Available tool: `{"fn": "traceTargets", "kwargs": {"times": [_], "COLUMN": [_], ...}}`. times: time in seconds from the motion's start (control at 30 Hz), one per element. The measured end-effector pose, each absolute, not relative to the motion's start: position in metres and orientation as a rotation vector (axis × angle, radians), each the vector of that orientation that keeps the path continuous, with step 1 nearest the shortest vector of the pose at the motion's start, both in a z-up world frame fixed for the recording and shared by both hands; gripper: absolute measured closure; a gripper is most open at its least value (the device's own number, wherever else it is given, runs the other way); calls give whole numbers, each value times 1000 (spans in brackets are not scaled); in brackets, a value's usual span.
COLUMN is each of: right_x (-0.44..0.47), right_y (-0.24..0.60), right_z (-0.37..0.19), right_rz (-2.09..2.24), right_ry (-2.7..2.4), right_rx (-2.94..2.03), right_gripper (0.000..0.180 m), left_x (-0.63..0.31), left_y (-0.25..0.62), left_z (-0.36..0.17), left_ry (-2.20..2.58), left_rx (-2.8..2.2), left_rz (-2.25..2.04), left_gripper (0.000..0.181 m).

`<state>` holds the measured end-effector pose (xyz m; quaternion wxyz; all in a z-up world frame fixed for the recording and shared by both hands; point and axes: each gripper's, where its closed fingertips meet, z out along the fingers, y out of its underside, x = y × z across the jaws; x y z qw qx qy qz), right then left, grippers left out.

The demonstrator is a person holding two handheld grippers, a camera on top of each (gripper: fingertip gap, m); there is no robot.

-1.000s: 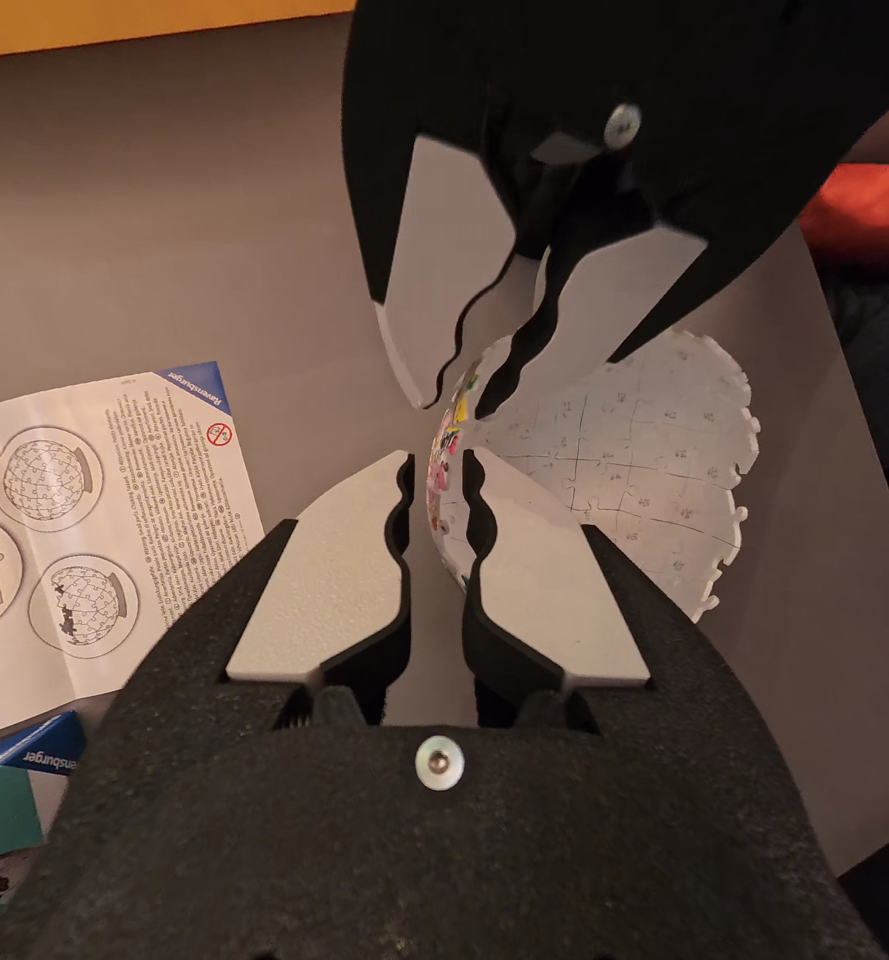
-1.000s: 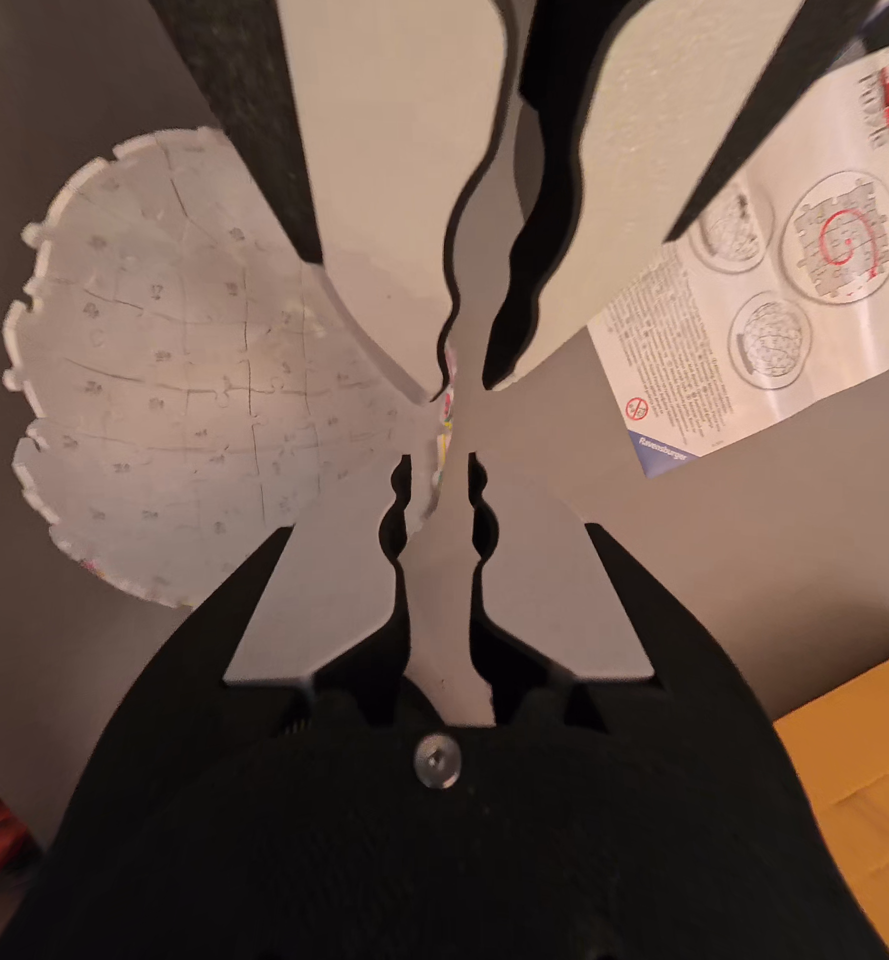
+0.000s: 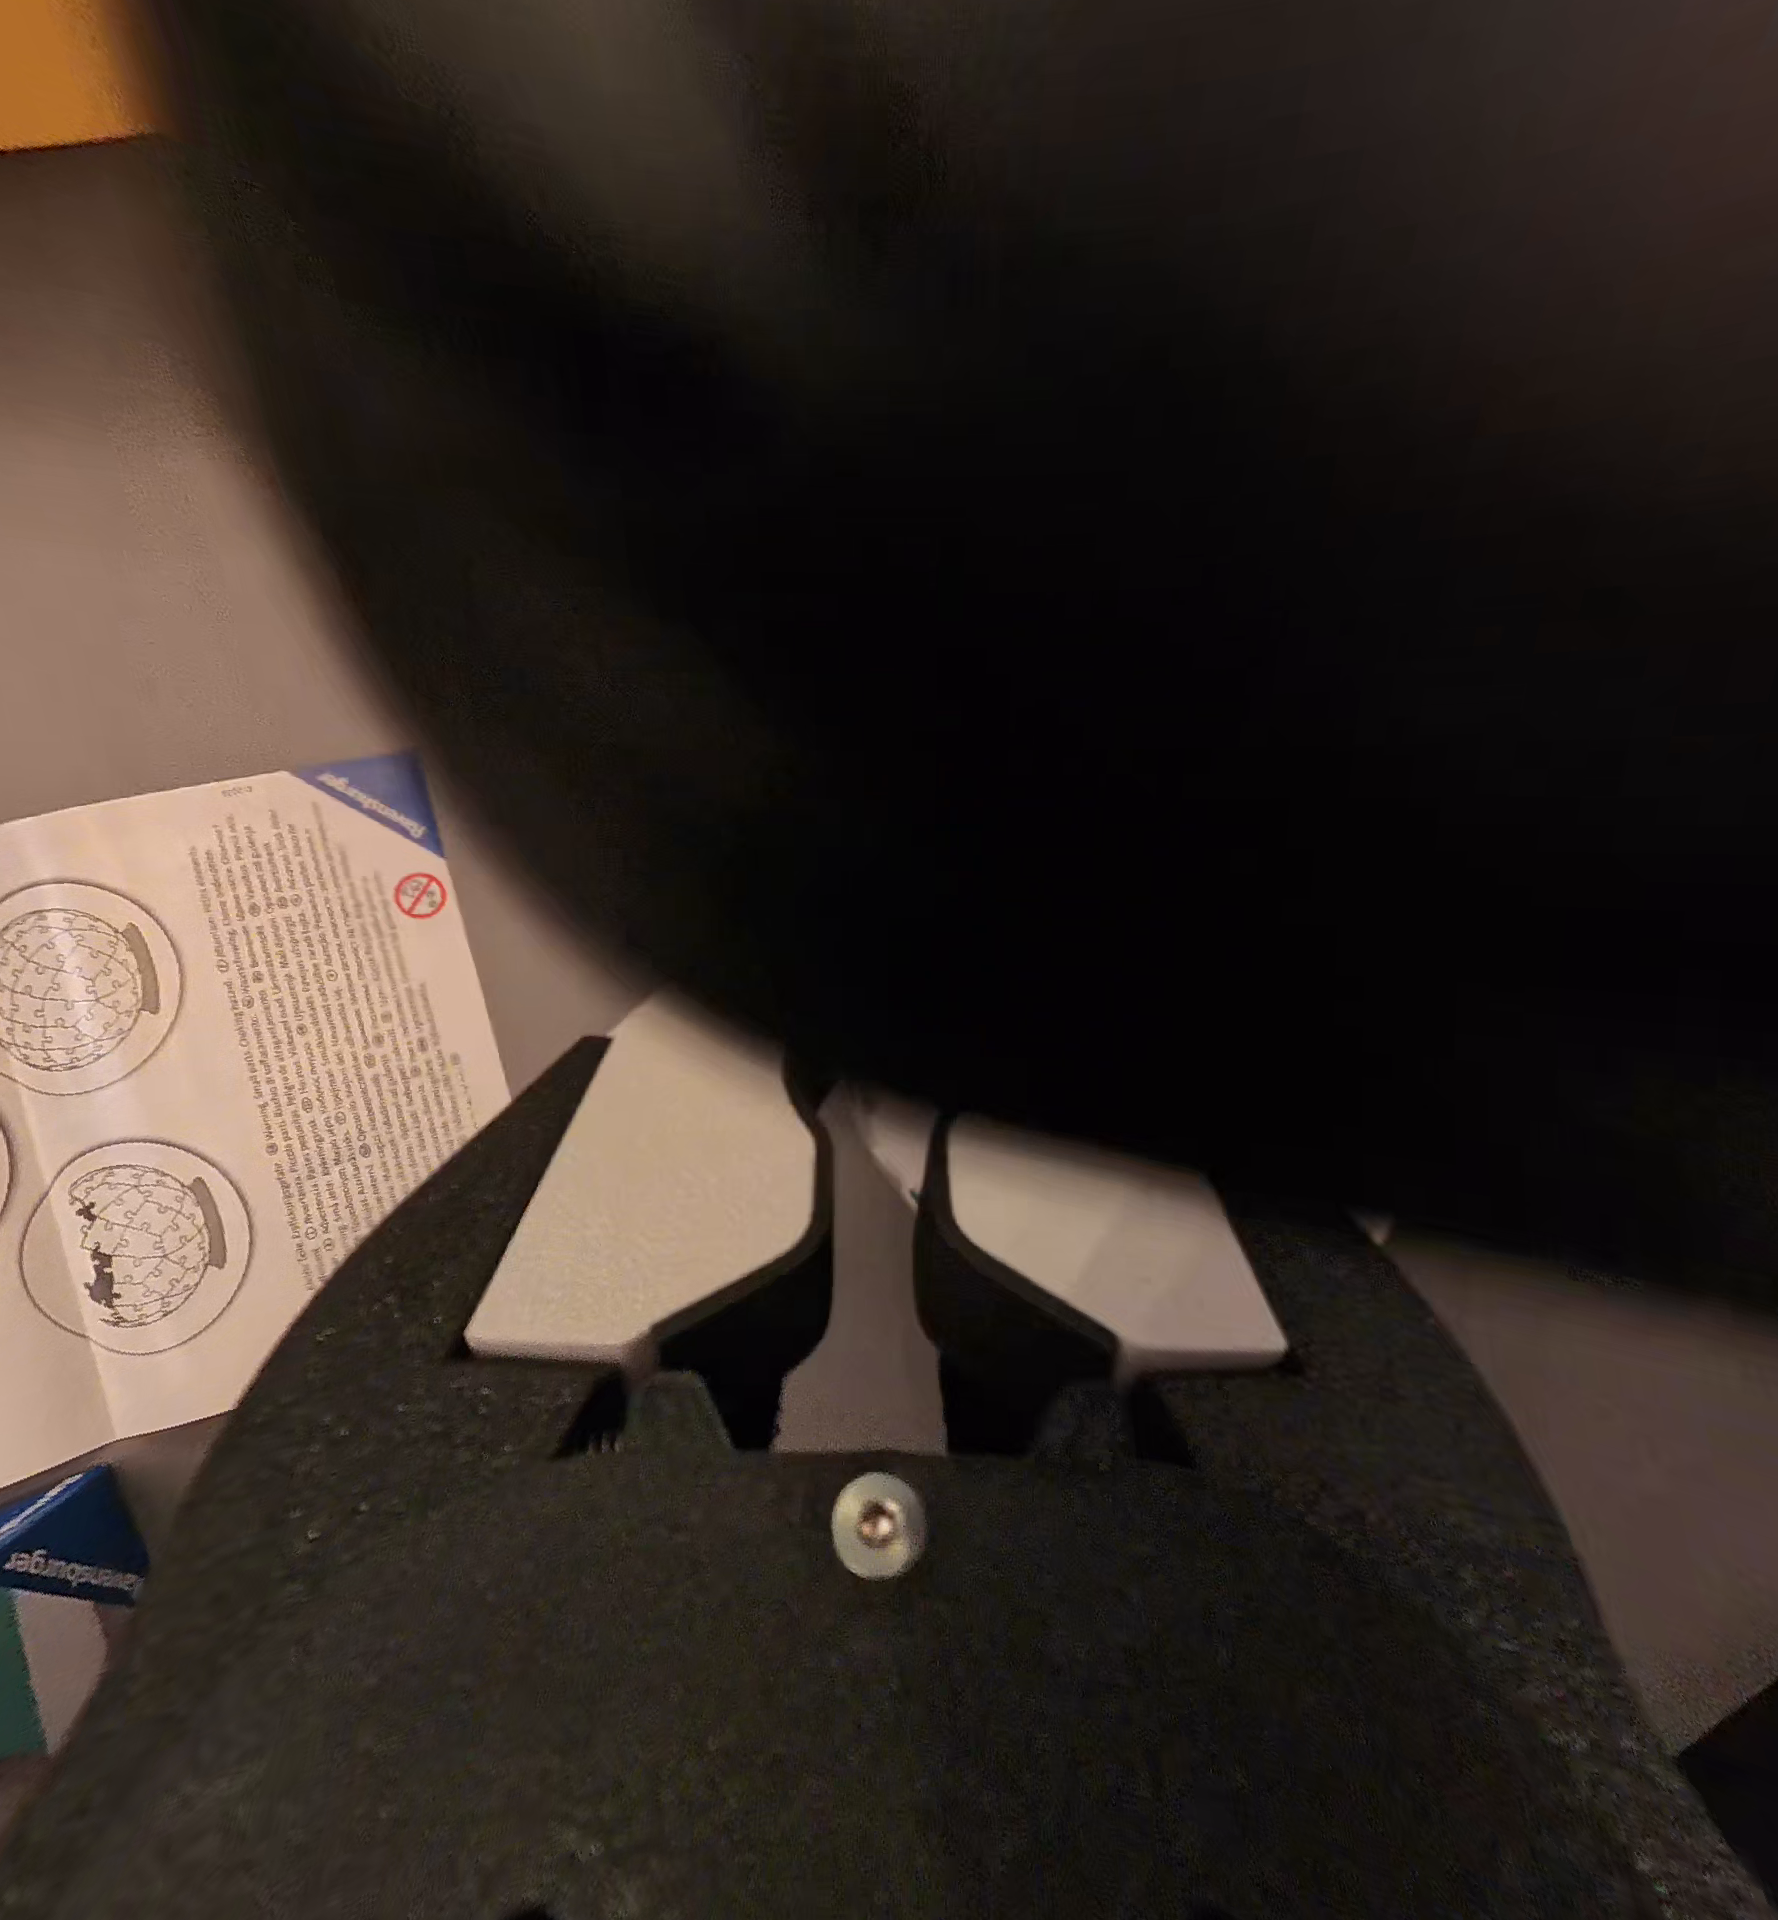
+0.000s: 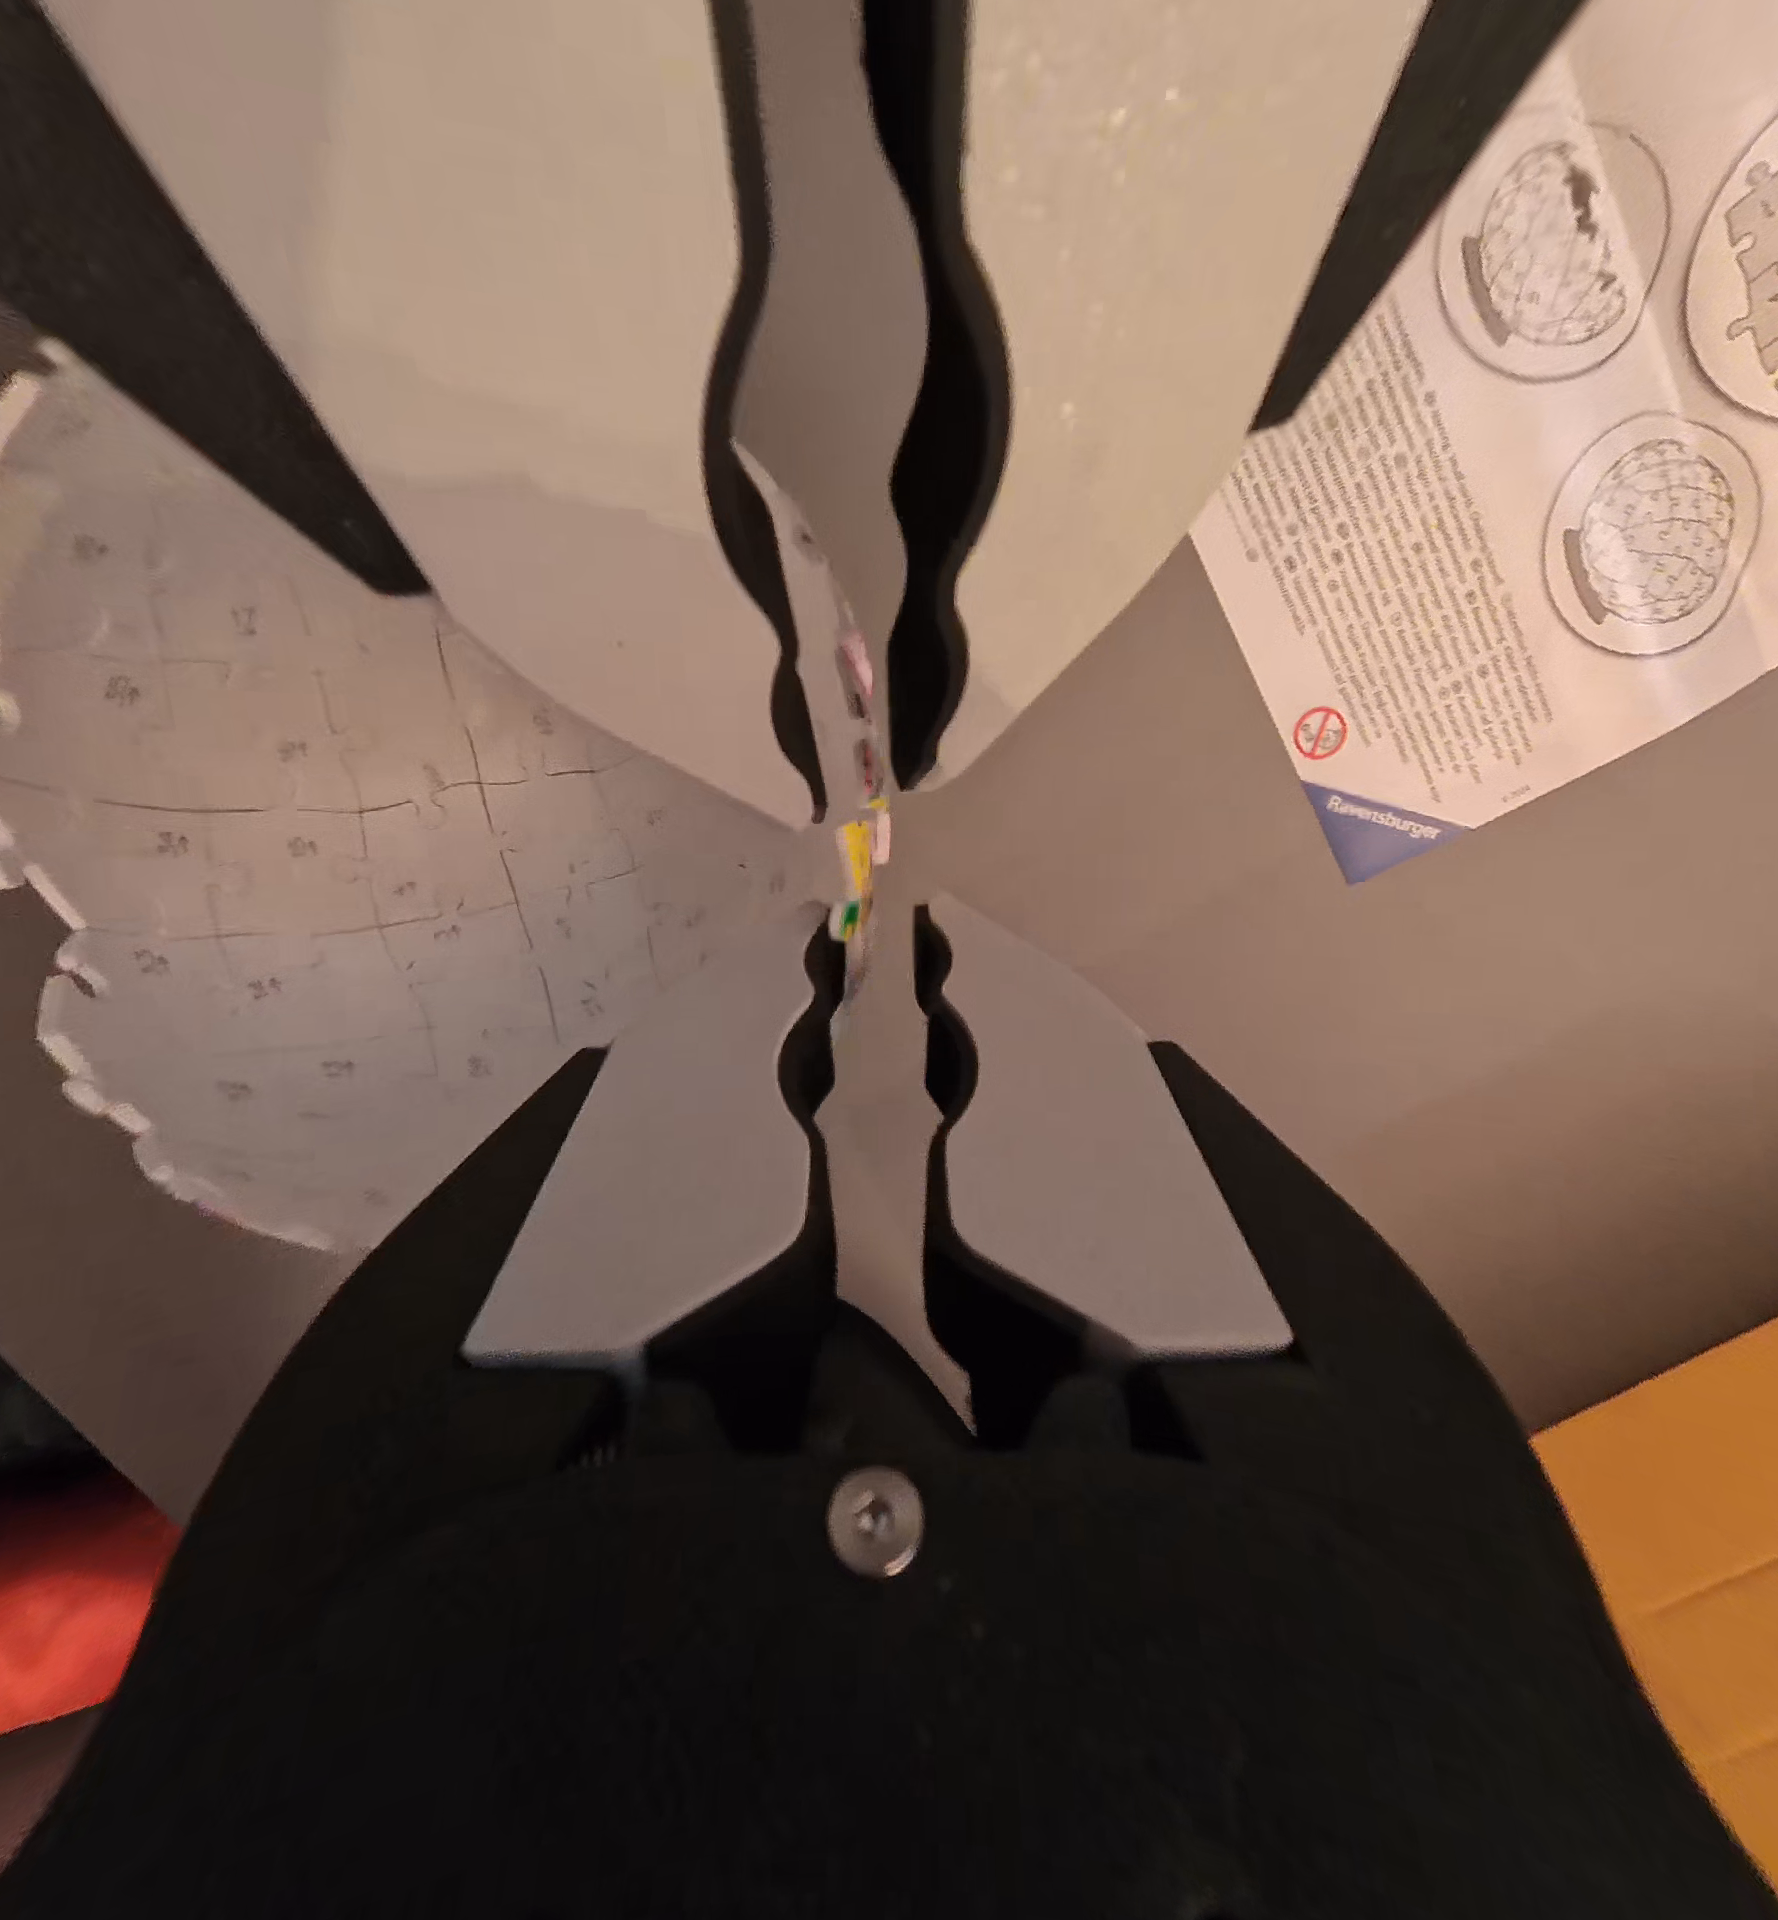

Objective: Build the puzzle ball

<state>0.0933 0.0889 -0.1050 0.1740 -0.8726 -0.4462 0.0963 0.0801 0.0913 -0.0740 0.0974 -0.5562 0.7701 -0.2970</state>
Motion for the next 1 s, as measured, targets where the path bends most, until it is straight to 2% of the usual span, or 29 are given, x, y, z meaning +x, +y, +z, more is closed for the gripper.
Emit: {"fn": "traceTargets", "kwargs": {"times": [0.03, 0.3, 0.47, 0.77, 1.0], "right_x": [93, 97, 94, 91, 89], "right_y": [89, 91, 87, 94, 93], "right_z": [-102, -73, -83, -104, -111], "right_rz": [290, 373, 390, 278, 268], "right_ry": [-1260, -1159, -1163, -1209, -1256], "right_rx": [-2451, -2365, -2387, -2440, -2473], "right_gripper": [165, 164, 165, 155, 165], "left_x": [80, 82, 82, 79, 79], "left_y": [92, 93, 96, 99, 97], "left_z": [-72, -66, -63, -63, -65], "left_ry": [2276, 2260, 2238, 2223, 2234], "left_rx": [-1645, -1641, -1648, -1663, -1662], "left_rz": [-885, -887, -893, -896, -898], "left_gripper": [170, 167, 165, 165, 166]}}
